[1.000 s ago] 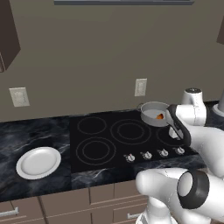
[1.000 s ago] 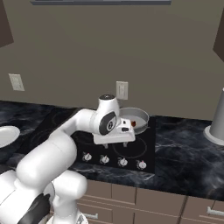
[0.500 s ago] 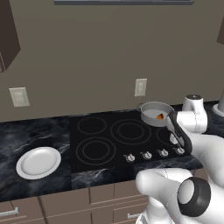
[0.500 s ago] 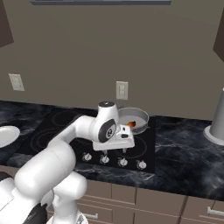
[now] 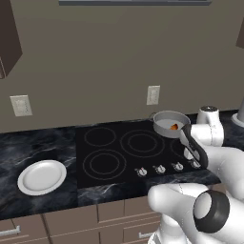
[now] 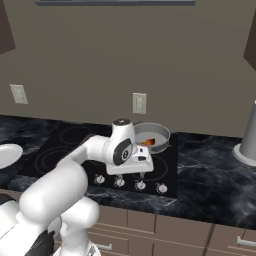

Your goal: Retrieve the frozen meat and place it in the pot on a burner. Then turn the burner on.

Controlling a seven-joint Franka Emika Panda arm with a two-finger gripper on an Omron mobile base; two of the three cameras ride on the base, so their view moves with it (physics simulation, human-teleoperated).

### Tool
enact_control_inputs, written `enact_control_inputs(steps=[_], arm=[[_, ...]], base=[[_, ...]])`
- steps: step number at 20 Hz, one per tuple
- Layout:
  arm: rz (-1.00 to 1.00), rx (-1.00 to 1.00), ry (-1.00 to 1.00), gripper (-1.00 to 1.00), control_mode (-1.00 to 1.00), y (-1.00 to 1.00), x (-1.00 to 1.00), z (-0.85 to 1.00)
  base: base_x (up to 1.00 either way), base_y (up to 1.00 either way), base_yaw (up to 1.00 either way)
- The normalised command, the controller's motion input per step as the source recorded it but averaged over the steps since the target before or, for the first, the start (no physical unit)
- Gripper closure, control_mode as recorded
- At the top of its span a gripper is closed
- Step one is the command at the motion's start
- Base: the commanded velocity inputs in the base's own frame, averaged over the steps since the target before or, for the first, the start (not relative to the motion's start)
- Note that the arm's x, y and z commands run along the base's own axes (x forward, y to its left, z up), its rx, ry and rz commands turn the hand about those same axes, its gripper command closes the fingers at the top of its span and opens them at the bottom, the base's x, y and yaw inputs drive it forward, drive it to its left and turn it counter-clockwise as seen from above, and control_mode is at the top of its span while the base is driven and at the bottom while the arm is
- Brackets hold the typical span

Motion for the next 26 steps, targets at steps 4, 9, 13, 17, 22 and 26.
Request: enact_control_inputs(steps=[4,9,13,17,22,26], arm=[[-0.05,0.06,0.02,-1.0,-1.0,-0.04,0.12,-0.17],[-0.05,0.08,0.01,-1.0,-1.0,-0.16,0.13,-0.15],[-0.03,0.04,0.0,-1.0,-1.0,-0.11,0.01,-0.06],[-0.04,0.0,0.0,-1.0,-1.0,0.0,0.02,0.0],[-0.03,0.0,0.0,-1.0,-1.0,0.0,0.01,0.0],[0.0,0.0,0.0,-1.0,-1.0,0.0,0.0,-0.04]], base=[[0.0,0.0,0.0],[0.0,0.0,0.0],[0.0,0.0,0.0],[0.0,0.0,0.0],[0.0,0.0,0.0],[0.0,0.0,0.0]])
